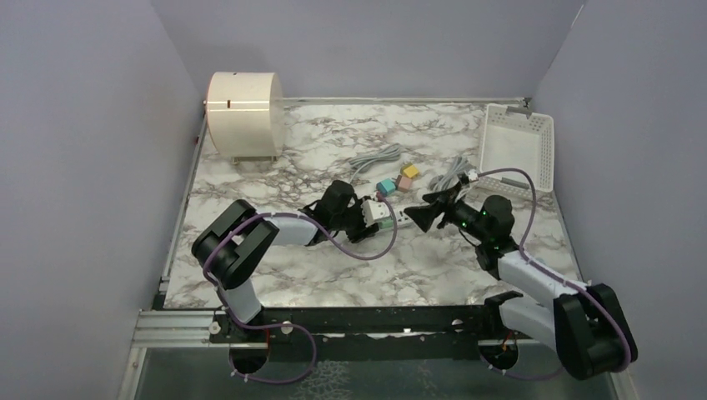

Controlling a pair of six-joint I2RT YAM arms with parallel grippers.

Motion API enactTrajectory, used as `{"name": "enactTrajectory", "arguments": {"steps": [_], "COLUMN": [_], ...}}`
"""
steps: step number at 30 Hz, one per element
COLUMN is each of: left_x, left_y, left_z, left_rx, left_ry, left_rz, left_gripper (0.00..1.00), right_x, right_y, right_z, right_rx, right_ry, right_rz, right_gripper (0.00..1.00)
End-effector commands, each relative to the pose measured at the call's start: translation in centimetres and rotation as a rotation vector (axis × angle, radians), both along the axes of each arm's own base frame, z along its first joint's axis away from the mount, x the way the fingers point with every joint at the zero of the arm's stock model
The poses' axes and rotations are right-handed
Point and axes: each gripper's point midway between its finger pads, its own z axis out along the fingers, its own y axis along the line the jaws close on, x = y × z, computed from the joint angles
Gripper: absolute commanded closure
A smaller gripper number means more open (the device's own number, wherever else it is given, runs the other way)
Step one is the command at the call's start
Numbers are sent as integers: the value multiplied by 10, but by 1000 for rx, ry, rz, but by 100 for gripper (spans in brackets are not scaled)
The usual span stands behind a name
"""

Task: Pull the plug off the socket

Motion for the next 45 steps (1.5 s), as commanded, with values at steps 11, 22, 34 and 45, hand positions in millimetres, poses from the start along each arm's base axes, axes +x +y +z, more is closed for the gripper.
{"name": "enactTrajectory", "arguments": {"steps": [11, 22, 34, 45], "left_x": [-55, -55, -54, -53], "left_y": [-3, -3, -3, -2], "left_z": [-1, 16, 18, 17], "left_rx": [-9, -20, -27, -23], "left_ry": [136, 118, 108, 110], "left_rz": [-328, -328, -316, -311], "left_gripper": [100, 100, 100, 100], "right_x": [-42, -64, -56, -56], "right_y": [58, 86, 94, 101], "right_z": [20, -26, -64, -77], "right_rx": [-72, -224, -343, -385], "right_ry": [-510, -501, -419, -379], "right_rz": [595, 656, 667, 697], "right_gripper": [14, 17, 21, 28]}}
